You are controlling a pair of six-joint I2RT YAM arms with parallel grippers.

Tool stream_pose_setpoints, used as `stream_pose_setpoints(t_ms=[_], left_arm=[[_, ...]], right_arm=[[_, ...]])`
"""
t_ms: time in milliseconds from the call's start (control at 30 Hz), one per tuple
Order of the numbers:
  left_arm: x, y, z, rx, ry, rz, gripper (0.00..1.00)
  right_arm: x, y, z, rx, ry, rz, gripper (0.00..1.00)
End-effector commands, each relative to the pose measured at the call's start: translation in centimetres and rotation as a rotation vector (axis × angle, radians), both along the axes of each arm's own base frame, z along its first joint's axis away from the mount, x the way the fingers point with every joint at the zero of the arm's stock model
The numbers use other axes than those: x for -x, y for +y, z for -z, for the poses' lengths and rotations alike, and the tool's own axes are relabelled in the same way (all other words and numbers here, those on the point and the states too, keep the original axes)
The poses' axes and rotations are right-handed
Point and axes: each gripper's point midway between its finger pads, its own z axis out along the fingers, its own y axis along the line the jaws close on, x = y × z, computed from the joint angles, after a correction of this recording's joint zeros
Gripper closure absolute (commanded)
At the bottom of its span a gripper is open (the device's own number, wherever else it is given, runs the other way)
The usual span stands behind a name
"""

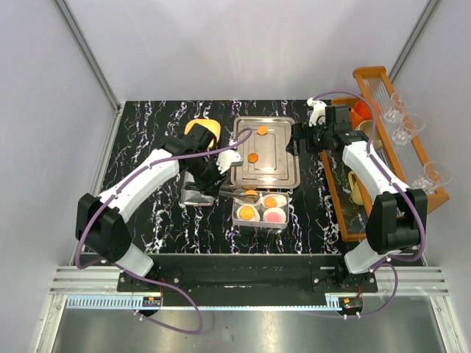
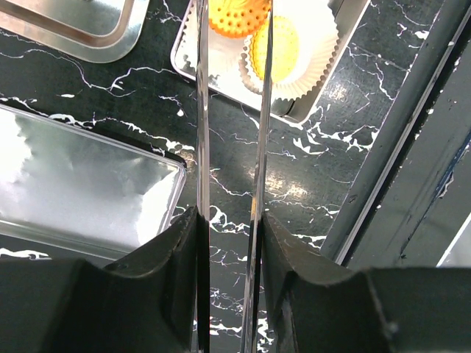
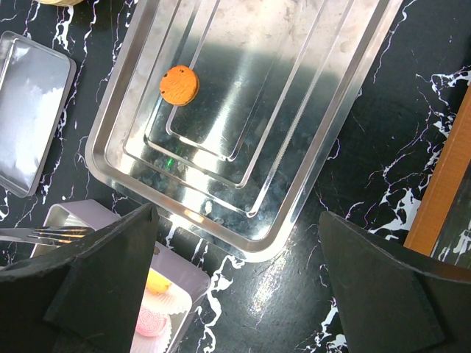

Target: Pack the cookies

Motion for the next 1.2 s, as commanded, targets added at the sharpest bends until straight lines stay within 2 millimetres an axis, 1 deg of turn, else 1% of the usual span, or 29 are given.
stream_pose_setpoints(t_ms=[0, 300, 467, 567, 733, 900, 1000, 1033, 1167], left_arm=[[-0.5, -0.1, -1.3, 0.028, -0.078, 0.019, 1.00], [-0.7, 0.2, -0.9, 0.007, -0.090, 0.013, 0.94], [-0.8, 0.4, -0.8, -0.001, -0.096, 0.015, 0.84], [-1.0, 0.5, -0.7, -0.008, -0.104, 0.011, 0.80], [-1.3, 0.6, -0.6, -0.018, -0.114, 0.007, 0.75], [-1.6, 0.5, -0.9, -0.011, -0.128, 0.001, 0.73], [-1.7, 0.4, -1.0, -0.008, -0.132, -0.001, 0.69], [-1.8, 0.4, -1.0, -0.008, -0.134, -0.003, 0.66], [-1.9, 0.3, -1.1, -0.003, -0.135, -0.008, 0.61]], right_arm=[[-0.7, 0.1, -1.8, -0.019, -0.068, 0.000, 0.00], [-0.8, 0.1, -1.9, -0.023, -0.070, -0.001, 0.00], [-0.7, 0.1, -1.8, -0.024, -0.066, -0.003, 0.00], [-0.7, 0.2, -1.8, -0.024, -0.067, -0.004, 0.00], [-0.8, 0.3, -2.0, -0.028, -0.068, -0.005, 0.00], [-0.7, 0.3, -1.9, -0.031, -0.064, -0.006, 0.00], [-0.8, 0.3, -1.8, -0.032, -0.060, -0.005, 0.00], [-0.7, 0.4, -1.7, -0.032, -0.059, -0.006, 0.00], [-0.8, 0.4, -1.7, -0.032, -0.059, -0.006, 0.00]])
